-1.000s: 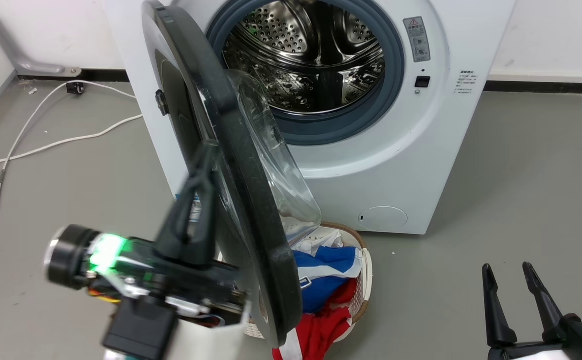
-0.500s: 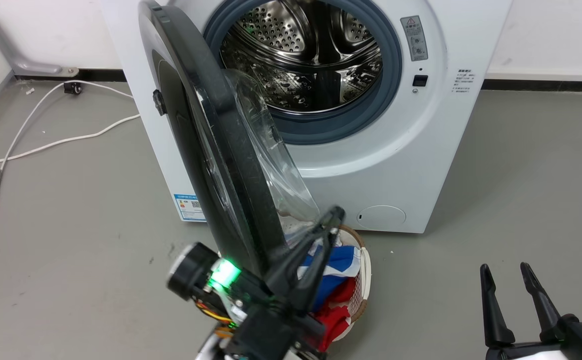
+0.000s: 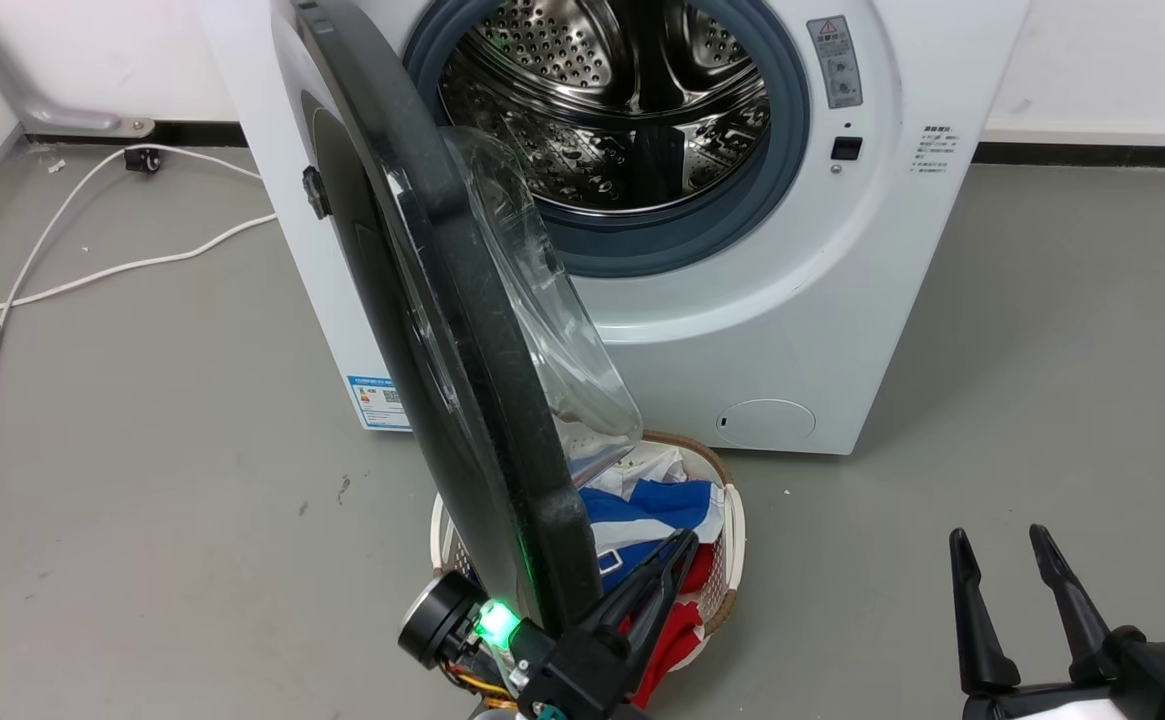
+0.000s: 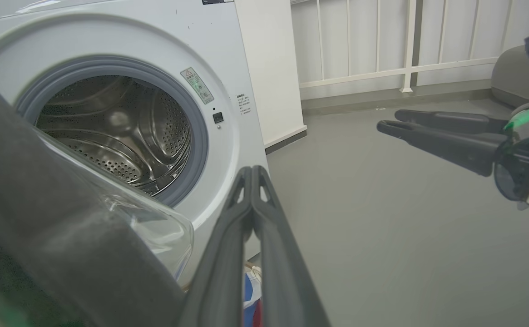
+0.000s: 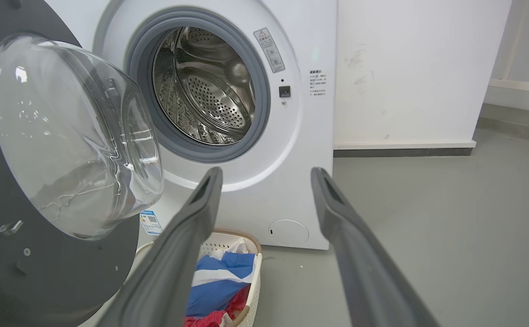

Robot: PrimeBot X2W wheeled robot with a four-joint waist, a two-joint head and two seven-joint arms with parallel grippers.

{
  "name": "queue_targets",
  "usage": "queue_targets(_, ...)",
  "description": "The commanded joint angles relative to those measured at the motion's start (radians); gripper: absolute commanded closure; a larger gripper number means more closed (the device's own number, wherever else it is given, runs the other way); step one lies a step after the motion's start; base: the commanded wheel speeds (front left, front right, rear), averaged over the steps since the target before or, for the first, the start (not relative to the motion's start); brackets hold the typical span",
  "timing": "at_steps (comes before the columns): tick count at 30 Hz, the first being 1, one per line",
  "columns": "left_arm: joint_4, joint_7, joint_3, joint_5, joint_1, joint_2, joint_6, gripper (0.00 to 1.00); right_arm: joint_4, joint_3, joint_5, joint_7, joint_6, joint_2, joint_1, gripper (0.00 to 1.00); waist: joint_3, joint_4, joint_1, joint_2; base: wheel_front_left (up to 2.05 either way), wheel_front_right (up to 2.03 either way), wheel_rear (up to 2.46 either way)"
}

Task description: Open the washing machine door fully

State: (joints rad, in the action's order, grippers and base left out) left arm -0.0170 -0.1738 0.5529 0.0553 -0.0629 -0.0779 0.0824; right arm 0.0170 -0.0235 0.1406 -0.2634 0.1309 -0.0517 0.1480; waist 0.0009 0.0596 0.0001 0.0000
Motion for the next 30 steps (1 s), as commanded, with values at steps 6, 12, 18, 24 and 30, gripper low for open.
queue_targets(6,0.092,-0.021,-0.014,-0.023,-0.014,0.007,-0.028,1.0,0.01,0.004,0.005,-0.002,0.0,0.003,-0.008,0.0,0.001,0.011,-0.0001,0.0,0.0,0.0,0.0)
queue_targets(12,0.128,-0.031,-0.026,-0.034,-0.024,0.005,-0.05,1.0,0.018,0.005,0.01,-0.002,0.0,0.003,0.009,0.0,-0.005,0.044,-0.0001,0.0,0.0,0.0,0.0)
queue_targets(18,0.117,-0.025,-0.057,-0.045,-0.01,-0.016,-0.077,1.0,0.02,0.014,0.017,-0.002,0.0,0.003,0.013,0.0,-0.007,0.075,-0.0001,0.0,0.0,0.0,0.0)
queue_targets(24,0.039,0.001,-0.087,-0.053,0.037,-0.051,-0.109,1.0,0.025,0.024,0.018,-0.002,0.0,0.002,0.023,0.0,-0.003,0.108,-0.0001,0.0,0.0,0.0,0.0)
queue_targets(30,-0.059,0.036,-0.112,-0.061,0.088,-0.085,-0.136,1.0,0.029,0.027,0.018,-0.002,0.0,0.002,0.03,0.0,0.005,0.149,-0.0001,0.0,0.0,0.0,0.0)
